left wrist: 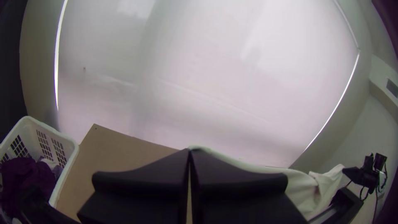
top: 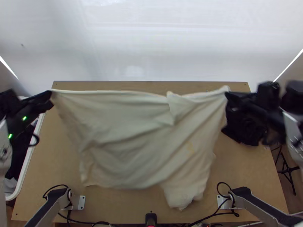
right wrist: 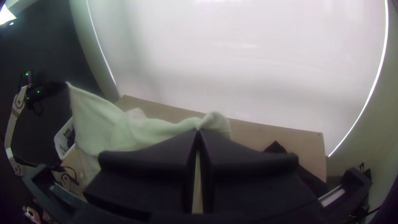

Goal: Fold the t-shirt

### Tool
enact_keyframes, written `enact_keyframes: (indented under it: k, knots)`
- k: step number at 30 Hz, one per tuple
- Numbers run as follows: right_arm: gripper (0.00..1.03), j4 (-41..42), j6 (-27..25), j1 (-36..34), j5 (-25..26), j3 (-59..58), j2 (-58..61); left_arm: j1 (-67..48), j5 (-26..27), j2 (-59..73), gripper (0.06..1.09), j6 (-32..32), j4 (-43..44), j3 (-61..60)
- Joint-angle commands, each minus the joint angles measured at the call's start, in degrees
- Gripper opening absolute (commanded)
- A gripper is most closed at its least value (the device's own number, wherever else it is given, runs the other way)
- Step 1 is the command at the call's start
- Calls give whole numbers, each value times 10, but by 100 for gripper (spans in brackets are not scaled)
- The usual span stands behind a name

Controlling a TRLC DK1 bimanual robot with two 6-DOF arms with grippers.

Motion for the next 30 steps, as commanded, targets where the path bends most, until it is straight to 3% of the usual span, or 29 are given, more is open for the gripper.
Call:
enact_keyframes:
  k: [1,7,11,15,21,30]
  knots:
    - [3,85,14,0,1,82,148,-18,-41,177,9,35,1,80]
    - [3,50,39,-9,10,295,204,-30,-53,293,9,-28,-87,364]
    - [3,-5,39,-11,8,366,184,-31,-52,288,9,-60,-120,460]
    - [3,-48,39,-10,-27,358,99,-31,-51,226,9,-88,-136,479]
    - [3,-139,36,3,-32,399,-16,-31,-36,91,9,-111,-141,467]
    - [3,-218,10,-1,-26,431,-58,-30,-37,12,9,-138,-143,459]
